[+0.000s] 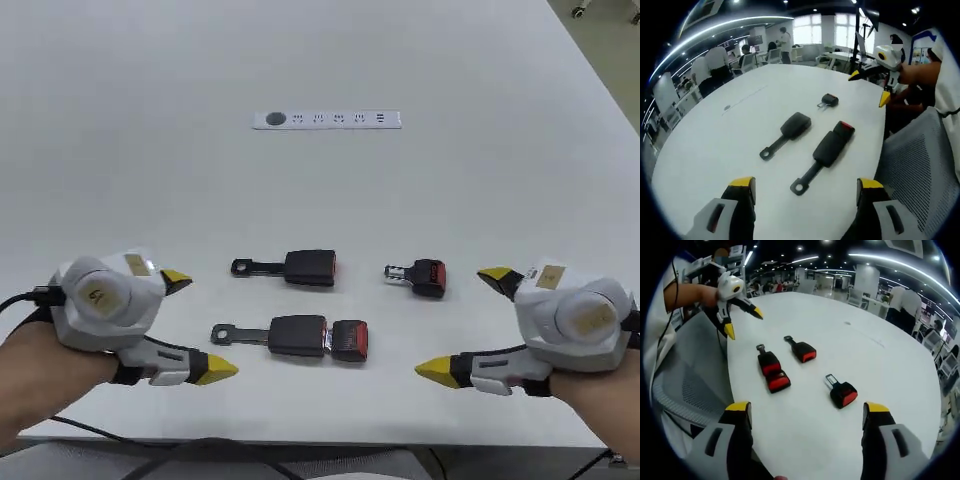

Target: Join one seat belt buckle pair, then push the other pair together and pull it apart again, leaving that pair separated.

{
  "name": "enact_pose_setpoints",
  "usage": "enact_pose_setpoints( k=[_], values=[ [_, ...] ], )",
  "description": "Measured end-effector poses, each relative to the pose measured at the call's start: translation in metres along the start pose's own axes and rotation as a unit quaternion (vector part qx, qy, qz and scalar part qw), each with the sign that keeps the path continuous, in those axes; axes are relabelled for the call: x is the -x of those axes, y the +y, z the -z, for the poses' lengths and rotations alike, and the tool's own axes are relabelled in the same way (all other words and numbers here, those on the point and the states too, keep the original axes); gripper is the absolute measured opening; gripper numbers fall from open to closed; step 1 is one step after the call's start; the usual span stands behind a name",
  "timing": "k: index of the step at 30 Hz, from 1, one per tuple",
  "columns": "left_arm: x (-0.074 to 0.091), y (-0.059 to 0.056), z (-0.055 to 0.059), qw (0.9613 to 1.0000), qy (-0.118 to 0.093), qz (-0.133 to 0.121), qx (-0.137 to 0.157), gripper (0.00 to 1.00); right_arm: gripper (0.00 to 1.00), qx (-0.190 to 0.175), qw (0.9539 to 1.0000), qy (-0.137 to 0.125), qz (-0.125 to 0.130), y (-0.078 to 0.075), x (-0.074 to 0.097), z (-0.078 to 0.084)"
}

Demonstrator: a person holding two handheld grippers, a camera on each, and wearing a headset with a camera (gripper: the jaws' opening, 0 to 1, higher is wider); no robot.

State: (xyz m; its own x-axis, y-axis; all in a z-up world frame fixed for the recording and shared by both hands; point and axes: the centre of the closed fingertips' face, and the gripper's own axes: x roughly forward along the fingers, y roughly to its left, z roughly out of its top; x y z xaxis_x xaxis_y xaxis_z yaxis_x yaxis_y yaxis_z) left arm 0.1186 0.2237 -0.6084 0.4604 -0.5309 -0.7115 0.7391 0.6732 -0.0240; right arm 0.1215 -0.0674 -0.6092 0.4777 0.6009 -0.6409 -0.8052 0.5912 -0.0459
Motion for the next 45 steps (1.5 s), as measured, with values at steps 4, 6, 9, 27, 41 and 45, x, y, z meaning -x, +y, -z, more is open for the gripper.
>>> enact_pose_setpoints(
  k=[4, 6, 9, 27, 41, 45],
  values=[
    [0.015, 0.007, 0.006, 0.9997, -0.009, -0.013, 0.018, 0.91, 0.97, -0.009, 0.9998, -0.006, 0.016, -0.004, 0.007, 0.001],
    [0.020, 0.006, 0.010, 0.9995, -0.011, -0.017, 0.022, 0.96, 1.00, -0.013, 0.9997, -0.008, 0.020, -0.006, 0.009, 0.002],
    [0.023, 0.008, 0.015, 0.9993, -0.014, -0.022, 0.027, 1.00, 1.00, -0.017, 0.9994, -0.008, 0.029, -0.009, 0.012, 0.003],
    [0.025, 0.012, 0.013, 0.9979, -0.031, -0.043, 0.039, 1.00, 1.00, -0.017, 0.9969, -0.028, 0.072, -0.013, 0.021, -0.006],
    [0.027, 0.017, 0.011, 0.9969, -0.044, -0.054, 0.036, 1.00, 1.00, -0.030, 0.9961, -0.030, 0.078, -0.015, 0.023, -0.005],
    [0.025, 0.015, 0.012, 0.9970, -0.043, -0.052, 0.037, 1.00, 1.00, -0.025, 0.9925, -0.034, 0.115, -0.025, 0.028, -0.007]
  ],
)
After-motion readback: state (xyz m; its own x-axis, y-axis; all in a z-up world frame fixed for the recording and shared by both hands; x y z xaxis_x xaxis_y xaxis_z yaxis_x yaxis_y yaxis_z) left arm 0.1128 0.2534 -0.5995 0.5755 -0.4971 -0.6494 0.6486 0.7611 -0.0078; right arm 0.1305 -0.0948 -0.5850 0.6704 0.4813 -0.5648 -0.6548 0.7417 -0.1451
